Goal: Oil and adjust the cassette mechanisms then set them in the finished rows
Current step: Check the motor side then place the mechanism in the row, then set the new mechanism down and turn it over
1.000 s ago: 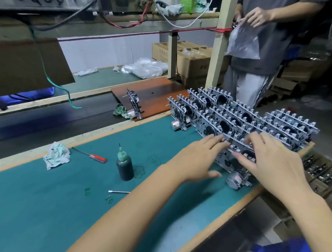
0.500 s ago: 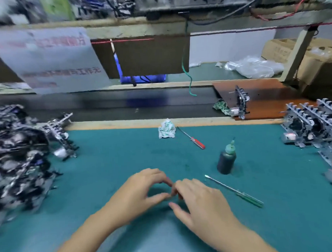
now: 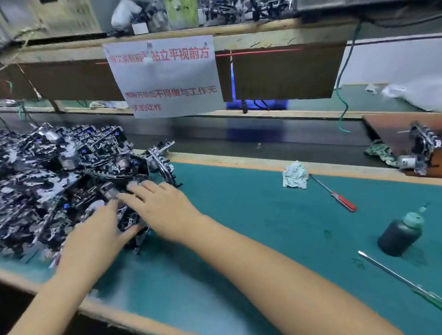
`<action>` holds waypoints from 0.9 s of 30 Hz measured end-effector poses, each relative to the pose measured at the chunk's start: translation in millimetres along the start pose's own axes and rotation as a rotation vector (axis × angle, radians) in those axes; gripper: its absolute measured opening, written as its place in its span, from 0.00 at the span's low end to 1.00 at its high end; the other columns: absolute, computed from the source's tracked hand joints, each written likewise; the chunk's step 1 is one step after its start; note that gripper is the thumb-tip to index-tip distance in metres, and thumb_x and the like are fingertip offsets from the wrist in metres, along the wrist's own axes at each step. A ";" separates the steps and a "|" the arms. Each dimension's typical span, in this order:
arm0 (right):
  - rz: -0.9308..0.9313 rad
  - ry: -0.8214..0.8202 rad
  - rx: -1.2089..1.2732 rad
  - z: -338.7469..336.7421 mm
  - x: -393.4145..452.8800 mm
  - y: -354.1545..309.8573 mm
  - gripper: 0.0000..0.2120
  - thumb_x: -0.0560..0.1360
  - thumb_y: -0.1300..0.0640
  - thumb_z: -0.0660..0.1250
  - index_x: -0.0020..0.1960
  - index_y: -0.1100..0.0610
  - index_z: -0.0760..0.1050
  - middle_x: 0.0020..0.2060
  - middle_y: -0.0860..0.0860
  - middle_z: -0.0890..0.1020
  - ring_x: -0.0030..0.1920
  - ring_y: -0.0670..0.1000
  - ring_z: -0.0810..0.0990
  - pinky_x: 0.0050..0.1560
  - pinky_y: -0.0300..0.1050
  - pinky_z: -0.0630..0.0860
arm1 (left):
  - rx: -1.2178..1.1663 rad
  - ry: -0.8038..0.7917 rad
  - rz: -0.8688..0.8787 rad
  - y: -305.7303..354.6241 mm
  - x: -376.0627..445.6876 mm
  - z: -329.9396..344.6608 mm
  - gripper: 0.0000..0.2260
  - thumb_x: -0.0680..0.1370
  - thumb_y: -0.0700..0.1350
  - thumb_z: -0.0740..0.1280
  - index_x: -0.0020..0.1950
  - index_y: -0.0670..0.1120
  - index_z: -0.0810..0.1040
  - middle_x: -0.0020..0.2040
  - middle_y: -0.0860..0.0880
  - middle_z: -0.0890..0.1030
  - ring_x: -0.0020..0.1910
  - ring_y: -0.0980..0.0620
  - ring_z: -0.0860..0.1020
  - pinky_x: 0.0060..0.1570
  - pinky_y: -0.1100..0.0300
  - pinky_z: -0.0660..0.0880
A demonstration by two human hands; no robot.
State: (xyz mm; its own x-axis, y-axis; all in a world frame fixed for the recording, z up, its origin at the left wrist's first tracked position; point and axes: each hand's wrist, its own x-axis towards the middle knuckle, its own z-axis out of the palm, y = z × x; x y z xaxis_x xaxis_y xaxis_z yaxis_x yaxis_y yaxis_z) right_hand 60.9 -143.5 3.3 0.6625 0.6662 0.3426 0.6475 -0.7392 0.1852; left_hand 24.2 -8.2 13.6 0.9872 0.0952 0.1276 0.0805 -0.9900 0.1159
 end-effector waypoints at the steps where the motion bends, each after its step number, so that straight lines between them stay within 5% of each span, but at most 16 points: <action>1: -0.017 -0.035 -0.052 3.3 5.8 -0.8 0.24 0.79 0.57 0.44 0.75 0.52 0.52 0.72 0.49 0.62 0.70 0.51 0.62 0.64 0.44 0.64 | -0.008 -0.034 0.010 0.2 4.7 2.6 0.24 0.74 0.51 0.71 0.64 0.40 0.70 0.49 0.38 0.81 0.48 0.38 0.80 0.45 0.47 0.74; 5: -0.039 -0.039 -0.099 9.4 1.3 4.0 0.30 0.73 0.61 0.31 0.68 0.53 0.61 0.65 0.49 0.71 0.69 0.52 0.64 0.69 0.47 0.56 | -0.099 -0.005 0.178 -4.8 8.4 8.9 0.21 0.71 0.44 0.75 0.61 0.40 0.76 0.32 0.43 0.79 0.38 0.40 0.80 0.35 0.52 0.69; 8: -0.031 0.007 -0.042 1.2 -22.0 23.5 0.19 0.79 0.61 0.44 0.62 0.53 0.68 0.58 0.49 0.75 0.63 0.51 0.71 0.67 0.44 0.59 | -0.174 -0.032 0.353 -0.4 -0.2 7.6 0.26 0.67 0.45 0.78 0.64 0.45 0.78 0.27 0.48 0.79 0.31 0.49 0.79 0.30 0.62 0.63; 10: -0.030 -0.006 0.069 -13.0 -46.3 41.7 0.12 0.79 0.61 0.54 0.59 0.55 0.72 0.54 0.50 0.76 0.58 0.52 0.73 0.65 0.43 0.62 | -0.220 -0.058 0.485 12.7 -4.1 10.8 0.26 0.66 0.46 0.79 0.64 0.49 0.78 0.32 0.49 0.82 0.29 0.54 0.78 0.31 0.67 0.66; 13: 0.054 -0.082 0.122 -34.8 -93.8 63.5 0.08 0.78 0.60 0.60 0.56 0.57 0.72 0.51 0.52 0.75 0.51 0.55 0.75 0.46 0.44 0.66 | -0.323 -0.072 0.621 44.6 -11.6 19.2 0.25 0.69 0.46 0.77 0.64 0.56 0.76 0.46 0.55 0.85 0.41 0.61 0.78 0.40 0.68 0.71; 16: 0.180 -0.103 0.110 -54.1 -144.0 73.8 0.06 0.74 0.63 0.67 0.51 0.59 0.75 0.45 0.54 0.77 0.43 0.57 0.76 0.42 0.48 0.70 | -0.397 -0.019 0.810 84.4 -21.6 27.0 0.26 0.66 0.40 0.78 0.62 0.54 0.79 0.47 0.59 0.84 0.44 0.63 0.78 0.42 0.73 0.70; 20: 0.319 0.093 -0.021 -67.4 -211.6 81.4 0.08 0.65 0.66 0.74 0.40 0.59 0.76 0.35 0.53 0.76 0.32 0.55 0.74 0.33 0.47 0.74 | -0.414 0.169 1.056 142.8 -40.4 41.4 0.31 0.63 0.33 0.78 0.61 0.51 0.74 0.54 0.54 0.83 0.41 0.52 0.83 0.32 0.61 0.78; 23: 0.350 0.195 -0.112 -63.4 -261.3 76.6 0.05 0.74 0.63 0.66 0.39 0.59 0.77 0.34 0.52 0.76 0.32 0.54 0.73 0.35 0.47 0.73 | -0.388 0.343 1.175 178.0 -57.1 56.9 0.28 0.65 0.33 0.70 0.61 0.51 0.70 0.52 0.51 0.83 0.34 0.50 0.81 0.24 0.60 0.76; 27: 0.366 0.264 -0.100 -50.0 -315.7 61.7 0.03 0.76 0.61 0.65 0.43 0.57 0.75 0.36 0.51 0.76 0.36 0.53 0.72 0.38 0.44 0.71 | -0.323 0.551 1.378 193.6 -73.2 81.2 0.14 0.76 0.39 0.65 0.59 0.52 0.80 0.52 0.48 0.83 0.46 0.48 0.81 0.49 0.54 0.78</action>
State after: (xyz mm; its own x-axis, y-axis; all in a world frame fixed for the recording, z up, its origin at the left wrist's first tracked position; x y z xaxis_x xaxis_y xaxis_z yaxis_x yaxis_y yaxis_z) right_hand -127.1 -404.4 -47.3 0.7140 0.3214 0.6220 0.3411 -0.9355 0.0919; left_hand -21.4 -215.3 -53.2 0.0854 -0.7588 0.6457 -0.9388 -0.2783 -0.2029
